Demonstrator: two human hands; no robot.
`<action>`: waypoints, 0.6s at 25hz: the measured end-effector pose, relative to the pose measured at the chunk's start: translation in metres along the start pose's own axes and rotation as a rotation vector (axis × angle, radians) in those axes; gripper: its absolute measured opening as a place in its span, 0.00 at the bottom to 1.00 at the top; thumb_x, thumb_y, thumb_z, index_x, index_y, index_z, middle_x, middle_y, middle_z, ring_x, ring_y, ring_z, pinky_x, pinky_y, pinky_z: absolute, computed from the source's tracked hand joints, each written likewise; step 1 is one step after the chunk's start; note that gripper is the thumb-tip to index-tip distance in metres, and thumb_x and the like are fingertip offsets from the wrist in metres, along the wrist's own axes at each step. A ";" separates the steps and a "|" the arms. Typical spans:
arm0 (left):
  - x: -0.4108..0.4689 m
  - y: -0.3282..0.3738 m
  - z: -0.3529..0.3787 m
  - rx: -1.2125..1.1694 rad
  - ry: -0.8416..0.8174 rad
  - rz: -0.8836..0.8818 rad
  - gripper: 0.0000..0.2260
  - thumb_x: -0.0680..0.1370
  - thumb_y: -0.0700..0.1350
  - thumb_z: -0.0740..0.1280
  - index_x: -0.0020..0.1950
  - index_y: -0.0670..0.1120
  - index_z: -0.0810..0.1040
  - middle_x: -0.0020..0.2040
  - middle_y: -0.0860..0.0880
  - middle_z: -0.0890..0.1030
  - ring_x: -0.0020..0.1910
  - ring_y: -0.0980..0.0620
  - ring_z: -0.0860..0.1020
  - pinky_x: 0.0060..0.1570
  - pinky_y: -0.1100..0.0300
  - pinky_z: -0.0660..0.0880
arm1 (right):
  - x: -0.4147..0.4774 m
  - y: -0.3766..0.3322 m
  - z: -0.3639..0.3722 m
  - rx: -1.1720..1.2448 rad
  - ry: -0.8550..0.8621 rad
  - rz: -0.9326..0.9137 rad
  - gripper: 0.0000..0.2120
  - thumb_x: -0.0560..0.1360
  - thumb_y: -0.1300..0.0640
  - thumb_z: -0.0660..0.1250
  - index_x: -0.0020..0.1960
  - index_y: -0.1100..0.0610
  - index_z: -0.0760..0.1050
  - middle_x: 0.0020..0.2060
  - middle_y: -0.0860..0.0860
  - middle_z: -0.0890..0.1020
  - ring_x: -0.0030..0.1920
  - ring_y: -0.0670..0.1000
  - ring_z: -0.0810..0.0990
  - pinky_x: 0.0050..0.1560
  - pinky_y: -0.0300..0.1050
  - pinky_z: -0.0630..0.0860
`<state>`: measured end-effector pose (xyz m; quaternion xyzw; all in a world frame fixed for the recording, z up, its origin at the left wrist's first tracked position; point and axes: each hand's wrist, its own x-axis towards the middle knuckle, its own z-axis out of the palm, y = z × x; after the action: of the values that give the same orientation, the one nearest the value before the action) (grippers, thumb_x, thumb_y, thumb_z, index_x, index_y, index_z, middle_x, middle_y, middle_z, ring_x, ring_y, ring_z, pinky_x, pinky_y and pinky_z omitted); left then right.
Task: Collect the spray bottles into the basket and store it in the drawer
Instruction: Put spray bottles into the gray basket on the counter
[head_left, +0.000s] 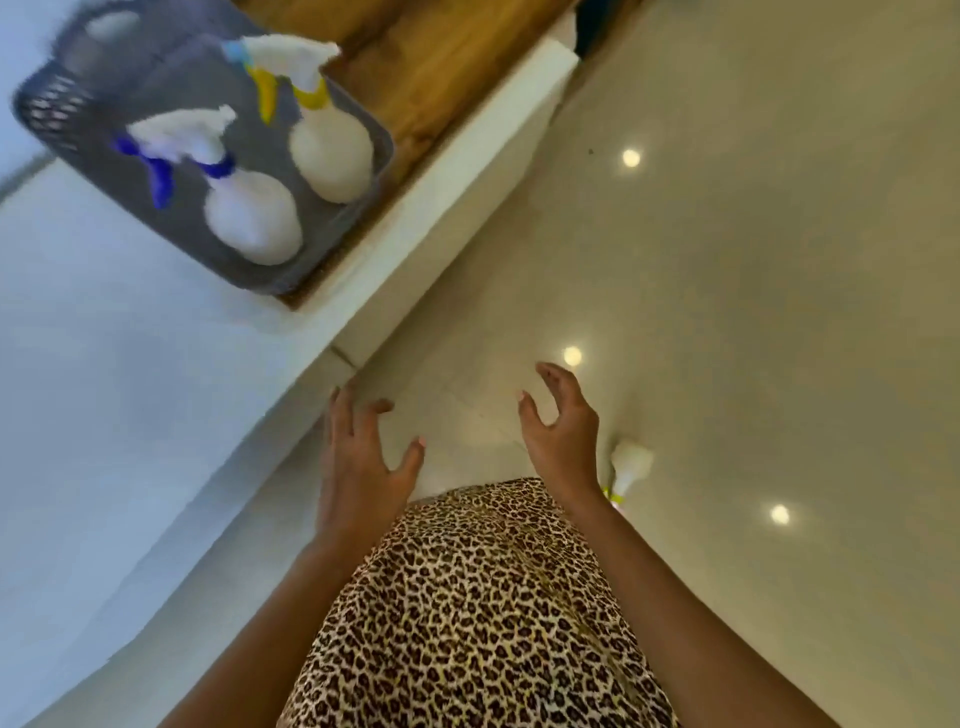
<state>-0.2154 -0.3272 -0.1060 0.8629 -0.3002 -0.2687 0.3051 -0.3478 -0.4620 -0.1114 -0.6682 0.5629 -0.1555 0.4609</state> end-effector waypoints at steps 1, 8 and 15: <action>-0.007 0.009 0.019 0.012 -0.047 0.024 0.20 0.71 0.46 0.70 0.60 0.45 0.70 0.75 0.42 0.56 0.75 0.43 0.53 0.67 0.38 0.64 | -0.006 0.022 -0.017 0.003 0.035 0.050 0.18 0.74 0.62 0.66 0.64 0.59 0.70 0.63 0.56 0.77 0.65 0.51 0.73 0.67 0.49 0.70; -0.040 0.048 0.174 0.148 -0.289 0.122 0.20 0.72 0.47 0.70 0.61 0.43 0.70 0.75 0.41 0.58 0.74 0.42 0.55 0.66 0.39 0.65 | -0.017 0.199 -0.114 -0.050 0.104 0.354 0.15 0.75 0.63 0.64 0.61 0.60 0.73 0.60 0.57 0.78 0.62 0.56 0.75 0.65 0.53 0.71; -0.050 0.021 0.419 0.273 -0.516 0.099 0.21 0.73 0.48 0.68 0.63 0.43 0.69 0.75 0.44 0.57 0.75 0.47 0.54 0.69 0.50 0.60 | 0.029 0.433 -0.158 -0.692 -0.245 0.077 0.20 0.72 0.71 0.61 0.63 0.62 0.72 0.63 0.61 0.75 0.64 0.61 0.73 0.63 0.51 0.69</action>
<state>-0.5275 -0.4598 -0.3584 0.7835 -0.4428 -0.4211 0.1126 -0.7166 -0.5323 -0.3797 -0.7766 0.5476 0.1426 0.2769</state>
